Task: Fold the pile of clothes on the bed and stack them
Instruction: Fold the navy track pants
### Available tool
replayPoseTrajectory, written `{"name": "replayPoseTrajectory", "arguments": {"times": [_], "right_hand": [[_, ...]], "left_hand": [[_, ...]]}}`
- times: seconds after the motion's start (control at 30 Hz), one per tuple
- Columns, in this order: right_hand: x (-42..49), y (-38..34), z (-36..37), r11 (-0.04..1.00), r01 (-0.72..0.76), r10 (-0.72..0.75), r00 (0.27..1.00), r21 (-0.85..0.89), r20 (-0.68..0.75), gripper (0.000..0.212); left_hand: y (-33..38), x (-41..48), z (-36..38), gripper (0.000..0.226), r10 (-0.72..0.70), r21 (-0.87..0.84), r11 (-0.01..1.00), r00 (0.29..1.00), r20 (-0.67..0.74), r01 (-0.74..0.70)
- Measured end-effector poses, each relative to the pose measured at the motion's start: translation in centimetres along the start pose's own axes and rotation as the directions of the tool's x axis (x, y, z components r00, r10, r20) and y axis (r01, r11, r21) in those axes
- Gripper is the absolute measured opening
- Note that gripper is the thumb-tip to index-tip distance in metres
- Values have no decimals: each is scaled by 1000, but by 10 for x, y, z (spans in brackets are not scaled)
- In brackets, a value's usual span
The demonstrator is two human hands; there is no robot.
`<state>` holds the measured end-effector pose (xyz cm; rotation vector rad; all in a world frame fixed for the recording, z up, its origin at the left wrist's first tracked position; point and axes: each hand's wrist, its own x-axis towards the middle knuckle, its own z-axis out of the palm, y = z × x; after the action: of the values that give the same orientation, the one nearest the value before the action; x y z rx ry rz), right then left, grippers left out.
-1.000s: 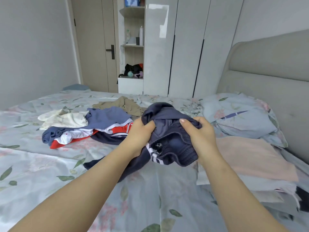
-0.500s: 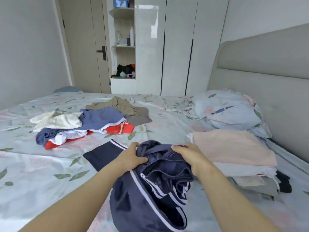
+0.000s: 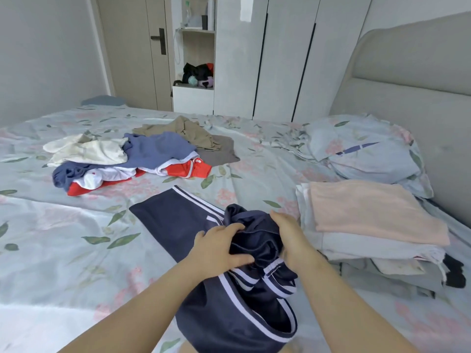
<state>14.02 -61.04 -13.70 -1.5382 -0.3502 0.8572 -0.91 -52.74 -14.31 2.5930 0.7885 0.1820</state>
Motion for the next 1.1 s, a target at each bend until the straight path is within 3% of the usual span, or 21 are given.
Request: {"name": "replayPoseTrajectory", "arguments": {"times": [0.1, 0.17, 0.2, 0.27, 0.33, 0.4, 0.47, 0.57, 0.63, 0.73, 0.8, 0.87, 0.97, 1.0, 1.03, 1.1], "right_hand": [[-21, 3, -7, 987, 142, -130, 981, -72, 146, 64], [-34, 9, -15, 921, 270, -199, 946, -280, 257, 76], [-38, 13, -18, 823, 345, -218, 925, -451, 311, 84], [-35, 23, -23, 406, 440, -223, 898, -801, 379, 107], [-28, 31, -27, 66, 435, -232, 882, -898, 411, 117], [-27, 33, -29, -66, 425, -263, 865, -903, 427, 113], [-26, 31, -34, -107, 396, -306, 860, -912, 409, 104], [-23, 24, -43, -39, 318, -326, 892, -947, 313, 84], [-24, 11, -47, 139, 345, -323, 902, -928, 286, 65], [-30, -24, -48, 438, 368, -445, 881, -820, 158, 54], [-34, -52, -49, 643, 388, -541, 840, -661, -33, 43], [-38, -76, -48, 774, 456, -584, 783, -439, -216, 35], [-38, -97, -42, 811, 525, -585, 730, -256, -354, 18], [-37, -100, -38, 822, 529, -569, 749, -212, -339, 14], [-36, -102, -33, 827, 534, -562, 769, -178, -304, 14], [-35, -103, -25, 826, 547, -563, 783, -137, -266, 19]], "left_hand": [[-12, 11, -3, 20, -105, -172, 981, 991, -87, 89], [-21, 12, -11, 12, -147, -254, 959, 987, -60, 127], [-24, 12, -16, 12, -165, -275, 951, 985, -53, 144], [-27, 15, -29, 13, -195, -283, 943, 980, -46, 174], [-29, 18, -42, 9, -201, -267, 946, 979, -45, 182], [-31, 19, -53, 13, -194, -283, 943, 980, -38, 175], [-32, 17, -61, 13, -188, -296, 937, 982, 25, 187], [-32, 13, -73, 13, -197, -195, 952, 960, 200, 236], [-32, 12, -86, 25, -213, -186, 942, 925, 315, 280], [-30, 11, -116, 34, -189, -350, 874, 900, 392, 336], [-29, 8, -137, 41, -136, -561, 748, 909, 394, 355], [-28, 9, -152, 44, -63, -806, 517, 952, 300, 288], [-13, 10, -162, 19, -102, -985, 150, 993, 66, 81], [-8, 12, -163, 27, -142, -997, 65, 989, 31, 40], [-3, 14, -164, 33, -174, -1000, 10, 985, 15, 17], [3, 14, -167, 33, -217, -1000, -5, 976, 15, 14]]}}
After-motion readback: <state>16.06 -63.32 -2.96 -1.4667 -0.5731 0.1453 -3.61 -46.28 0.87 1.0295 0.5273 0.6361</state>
